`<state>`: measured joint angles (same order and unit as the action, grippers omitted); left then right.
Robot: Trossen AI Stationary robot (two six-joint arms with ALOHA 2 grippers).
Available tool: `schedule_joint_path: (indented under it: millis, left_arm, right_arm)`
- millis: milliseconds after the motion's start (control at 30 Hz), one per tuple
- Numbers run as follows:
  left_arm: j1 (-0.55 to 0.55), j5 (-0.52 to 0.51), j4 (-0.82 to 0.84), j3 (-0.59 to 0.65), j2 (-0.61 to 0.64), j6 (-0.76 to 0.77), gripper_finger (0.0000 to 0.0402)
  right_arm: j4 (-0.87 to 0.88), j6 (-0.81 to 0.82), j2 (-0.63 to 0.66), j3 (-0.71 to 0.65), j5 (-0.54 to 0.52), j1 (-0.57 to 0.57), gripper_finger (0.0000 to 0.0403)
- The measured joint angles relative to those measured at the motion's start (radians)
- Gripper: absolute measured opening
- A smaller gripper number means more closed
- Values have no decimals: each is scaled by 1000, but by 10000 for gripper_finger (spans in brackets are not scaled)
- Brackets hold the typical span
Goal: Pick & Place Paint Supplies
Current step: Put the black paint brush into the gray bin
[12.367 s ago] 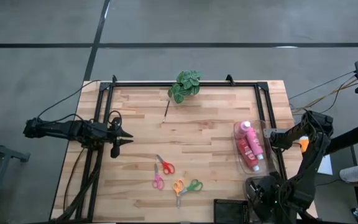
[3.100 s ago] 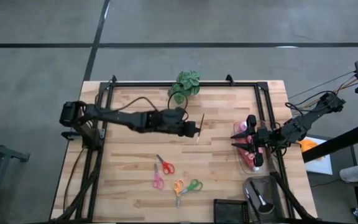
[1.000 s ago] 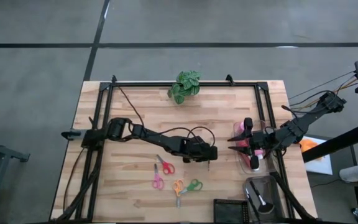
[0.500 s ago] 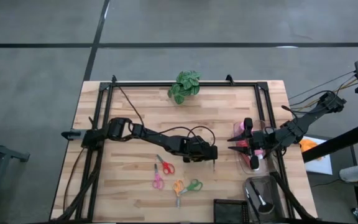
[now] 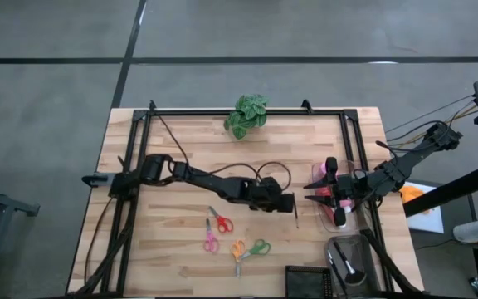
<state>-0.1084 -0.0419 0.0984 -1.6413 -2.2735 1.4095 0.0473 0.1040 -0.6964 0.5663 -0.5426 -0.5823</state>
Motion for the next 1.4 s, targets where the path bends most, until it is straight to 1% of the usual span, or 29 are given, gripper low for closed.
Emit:
schedule_joint_path:
  millis: [133,200,267,333,433,533,700,833,1067,1267,1400]
  left_arm:
    - [31,95,26,0,66,-180,149]
    - [45,98,34,7,113,-289,149]
    - [57,77,29,32,178,-391,149]
    - [67,56,-20,68,241,-525,149]
    - [74,49,-122,154,359,-727,149]
    - [76,50,-198,261,504,-883,149]
    - [82,50,-239,460,762,-1090,149]
    - [89,50,-238,613,988,-1181,149]
    - [91,50,-236,892,1373,-1283,149]
    - [91,59,-236,1096,1660,-1298,149]
    - [90,61,-234,1208,1813,-1298,150]
  right_arm:
    - [2,0,0,0,0,0,116]
    - [-2,0,-2,0,0,0,116]
    - [0,0,-5,0,0,0,116]
    - [-1,0,-7,0,0,0,116]
    - [1,0,-9,0,0,0,116]
    - [-2,0,-12,0,0,0,116]
    - [1,0,-14,0,0,0,116]
    - [0,0,-14,0,0,0,116]
    - [0,0,-14,0,0,1,116]
    - [0,0,-14,0,0,1,116]
    - [0,0,-14,0,0,1,116]
